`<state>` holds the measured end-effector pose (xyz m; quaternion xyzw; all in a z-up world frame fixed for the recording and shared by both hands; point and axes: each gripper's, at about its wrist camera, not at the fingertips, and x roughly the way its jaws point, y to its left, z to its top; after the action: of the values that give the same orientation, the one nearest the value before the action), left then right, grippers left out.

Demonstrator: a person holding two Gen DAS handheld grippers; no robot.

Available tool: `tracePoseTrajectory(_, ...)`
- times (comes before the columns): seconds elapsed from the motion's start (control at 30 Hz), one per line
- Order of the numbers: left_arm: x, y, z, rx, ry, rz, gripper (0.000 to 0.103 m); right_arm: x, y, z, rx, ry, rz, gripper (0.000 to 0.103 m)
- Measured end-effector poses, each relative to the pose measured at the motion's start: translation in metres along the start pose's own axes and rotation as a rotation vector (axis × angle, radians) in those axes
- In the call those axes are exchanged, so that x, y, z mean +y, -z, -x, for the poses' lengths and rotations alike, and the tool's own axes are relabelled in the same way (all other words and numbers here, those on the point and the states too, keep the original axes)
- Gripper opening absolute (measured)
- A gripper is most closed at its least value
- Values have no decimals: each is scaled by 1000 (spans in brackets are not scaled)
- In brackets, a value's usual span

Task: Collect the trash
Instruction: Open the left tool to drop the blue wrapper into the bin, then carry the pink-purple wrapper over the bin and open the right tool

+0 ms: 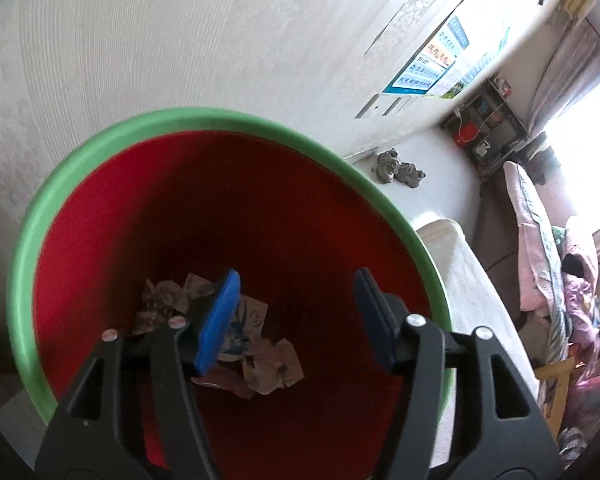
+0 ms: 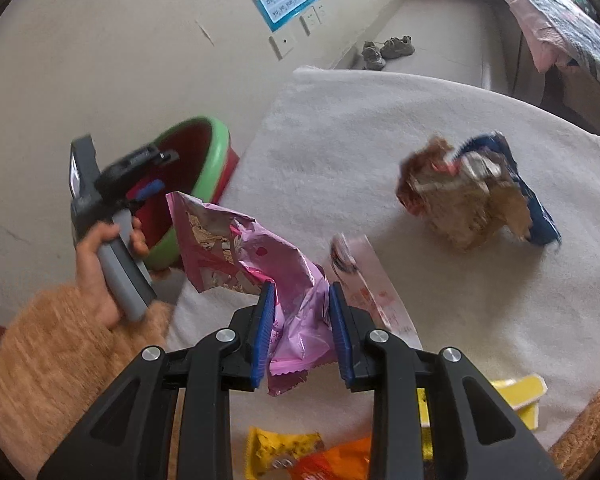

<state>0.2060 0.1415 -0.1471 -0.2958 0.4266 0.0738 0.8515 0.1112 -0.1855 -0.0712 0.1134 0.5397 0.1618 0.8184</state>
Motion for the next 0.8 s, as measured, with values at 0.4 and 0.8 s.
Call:
tracePoseTrajectory(0.4, -1, 8, -7, 94, 17, 24, 57, 95, -101, -32, -119, -65, 98, 27)
tracePoseTrajectory(0.8, -22, 42, 45, 32, -143, -112, 69, 131, -110, -61, -99, -41, 173, 31)
